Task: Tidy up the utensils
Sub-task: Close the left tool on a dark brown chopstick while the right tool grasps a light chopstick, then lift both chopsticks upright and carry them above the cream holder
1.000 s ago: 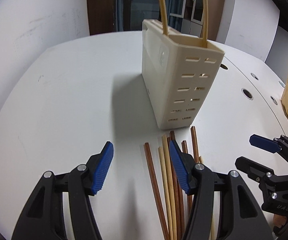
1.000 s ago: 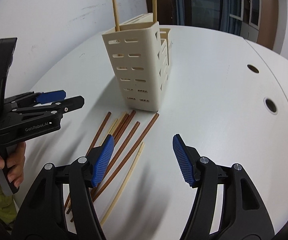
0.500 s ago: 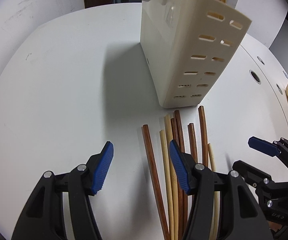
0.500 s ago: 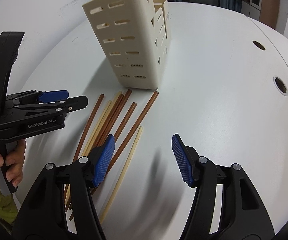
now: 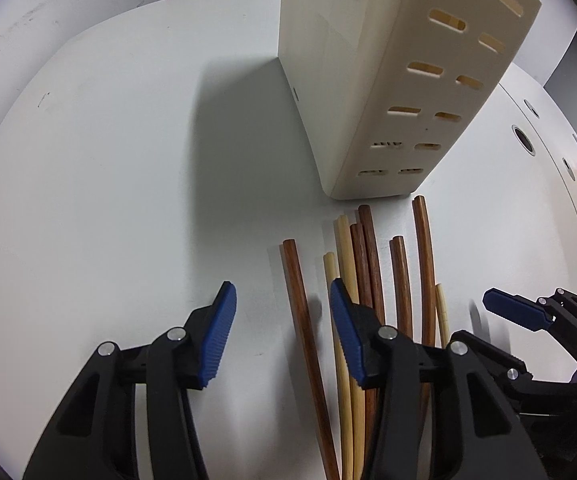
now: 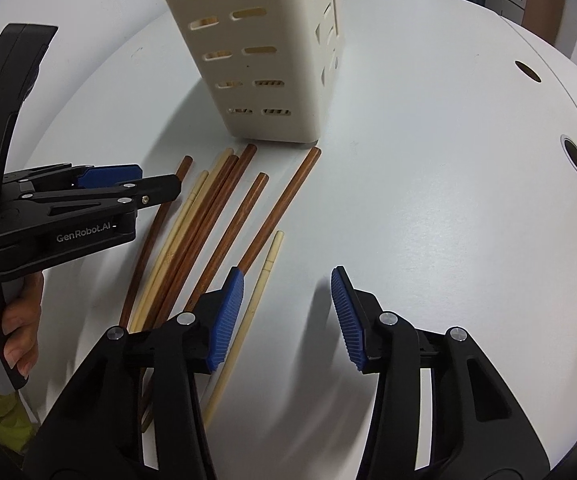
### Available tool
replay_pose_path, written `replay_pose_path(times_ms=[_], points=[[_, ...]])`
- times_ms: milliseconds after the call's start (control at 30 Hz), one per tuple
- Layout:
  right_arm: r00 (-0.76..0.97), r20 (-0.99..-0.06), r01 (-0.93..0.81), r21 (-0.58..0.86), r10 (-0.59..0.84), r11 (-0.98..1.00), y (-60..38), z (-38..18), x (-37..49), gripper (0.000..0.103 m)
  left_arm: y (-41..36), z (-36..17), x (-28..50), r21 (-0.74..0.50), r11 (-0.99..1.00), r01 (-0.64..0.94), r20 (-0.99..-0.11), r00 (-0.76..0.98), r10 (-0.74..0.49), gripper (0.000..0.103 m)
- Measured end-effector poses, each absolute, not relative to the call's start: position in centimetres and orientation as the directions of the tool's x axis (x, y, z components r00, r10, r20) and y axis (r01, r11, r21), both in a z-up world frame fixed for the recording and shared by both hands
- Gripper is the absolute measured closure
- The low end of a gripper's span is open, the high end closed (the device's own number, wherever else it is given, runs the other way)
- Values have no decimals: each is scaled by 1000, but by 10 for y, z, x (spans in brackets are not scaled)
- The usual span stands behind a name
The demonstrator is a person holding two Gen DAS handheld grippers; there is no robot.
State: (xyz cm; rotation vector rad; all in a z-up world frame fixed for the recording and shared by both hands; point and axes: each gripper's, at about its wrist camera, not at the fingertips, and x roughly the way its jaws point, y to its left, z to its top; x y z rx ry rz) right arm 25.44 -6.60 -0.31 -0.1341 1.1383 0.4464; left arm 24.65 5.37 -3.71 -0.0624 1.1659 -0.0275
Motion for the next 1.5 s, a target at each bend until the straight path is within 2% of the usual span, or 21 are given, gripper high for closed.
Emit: replay_pose_path(times_ms=[300,400,433,500,600,1000,1500], points=[[350,-907,-417,74,235,906,-59,-9,251,70,47,-42,250,-26,1000,3,-924,382,-25,66],[351,-909,-429,57,225,901,-55,-9,246,76,47,-43,251,3,1000,5,-923,385,1,75],[345,-910,-439,61,231,896,-54,-9,244,85,47,-43,252,8,1000,7,-923,385,5,79],[333,-911,-461,68,243,885,-50,-9,240,94,46,-42,252,16,1000,8,-922,387,12,82],[353,-905,-474,45,237,879,-47,-9,233,95,41,-41,251,31,999,13,-918,395,24,94],[380,-885,-459,72,269,885,-55,3,231,99,38,-38,254,21,1000,-1,-911,412,20,97],[525,-761,-480,104,380,871,-71,72,225,99,4,25,221,22,998,65,-828,560,-18,97]])
